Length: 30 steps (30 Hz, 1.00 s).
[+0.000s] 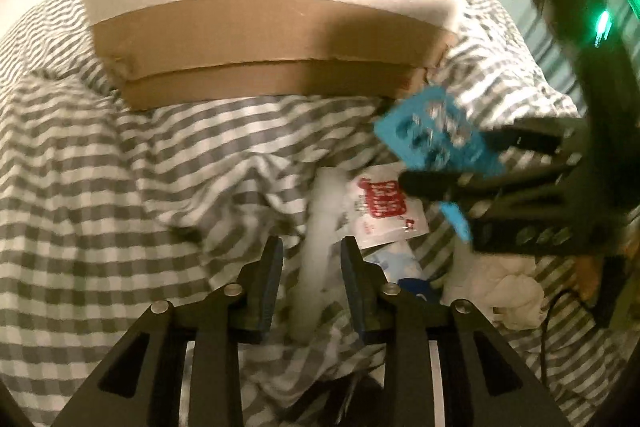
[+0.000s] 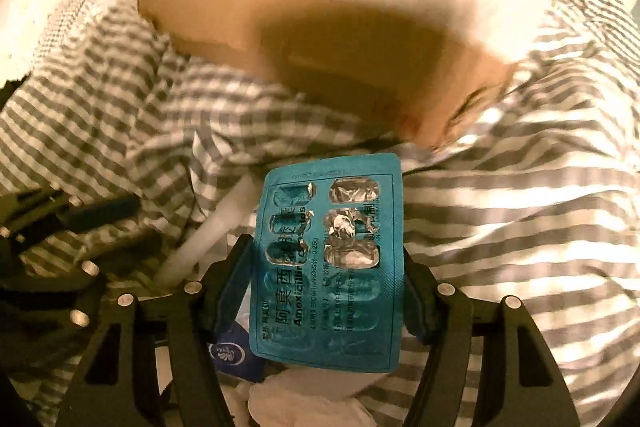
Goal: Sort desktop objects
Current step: 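Grasp the white tube with the left gripper while the right grasps the blue blister pack, then lower the white tube with the left gripper while the right drops the blister pack into the box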
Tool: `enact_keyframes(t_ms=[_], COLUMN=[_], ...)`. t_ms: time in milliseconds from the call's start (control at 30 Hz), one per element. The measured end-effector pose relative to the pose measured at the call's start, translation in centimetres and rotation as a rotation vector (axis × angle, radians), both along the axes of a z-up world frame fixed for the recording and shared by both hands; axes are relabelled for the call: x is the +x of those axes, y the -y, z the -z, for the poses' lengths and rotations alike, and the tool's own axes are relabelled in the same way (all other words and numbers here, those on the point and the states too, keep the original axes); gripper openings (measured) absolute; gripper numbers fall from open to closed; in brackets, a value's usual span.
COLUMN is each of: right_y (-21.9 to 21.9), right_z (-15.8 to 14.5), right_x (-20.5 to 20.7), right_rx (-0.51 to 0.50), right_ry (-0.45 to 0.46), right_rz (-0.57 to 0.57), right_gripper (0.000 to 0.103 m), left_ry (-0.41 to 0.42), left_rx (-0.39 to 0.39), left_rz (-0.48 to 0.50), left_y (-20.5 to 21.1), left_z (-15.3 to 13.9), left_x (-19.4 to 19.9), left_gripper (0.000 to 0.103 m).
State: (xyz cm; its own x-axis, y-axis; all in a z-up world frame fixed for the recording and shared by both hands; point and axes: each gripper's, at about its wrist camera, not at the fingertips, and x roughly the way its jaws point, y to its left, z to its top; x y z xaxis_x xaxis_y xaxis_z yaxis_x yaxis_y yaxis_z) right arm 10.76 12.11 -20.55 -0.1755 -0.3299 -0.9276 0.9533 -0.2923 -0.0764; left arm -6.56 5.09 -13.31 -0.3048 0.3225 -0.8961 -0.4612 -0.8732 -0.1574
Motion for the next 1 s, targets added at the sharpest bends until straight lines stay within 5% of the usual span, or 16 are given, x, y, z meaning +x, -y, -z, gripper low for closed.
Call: enact_keyframes(t_ms=[300, 367, 500, 767, 1000], right_y=[-1.1, -1.3, -0.8, -2.2, -3.9], right_z=[-2.5, -2.4, -1.9, -4.7, -9.0], right_x=[-1.0, -1.2, -0.1, 0.9, 2.6], right_rx=[-0.066, -0.063, -0.067, -0.145, -0.277], right_ry=[0.052, 0.06, 0.061, 0.056, 0.044], right_rz=[0.051, 0.052, 0.048, 0.038, 0.013], right_gripper=[0.065, 0.065, 0.065, 0.065, 0.065], left_ry=[0.063, 0.077, 0.048, 0.006, -0.118], left_rx=[-0.067, -0.036, -0.066, 0.077, 0.152], left_rz=[0.005, -0.002, 0.015, -0.035, -0.09], left_y=[-1.2, -0.9, -1.0, 1.0, 1.0], left_z=[5.5, 5.6, 4.0, -2.1, -6.6], left_x=[-2.0, -2.1, -1.3, 0.6, 1.2], left_gripper=[0.031, 0.01, 0.007, 0.007, 0.007])
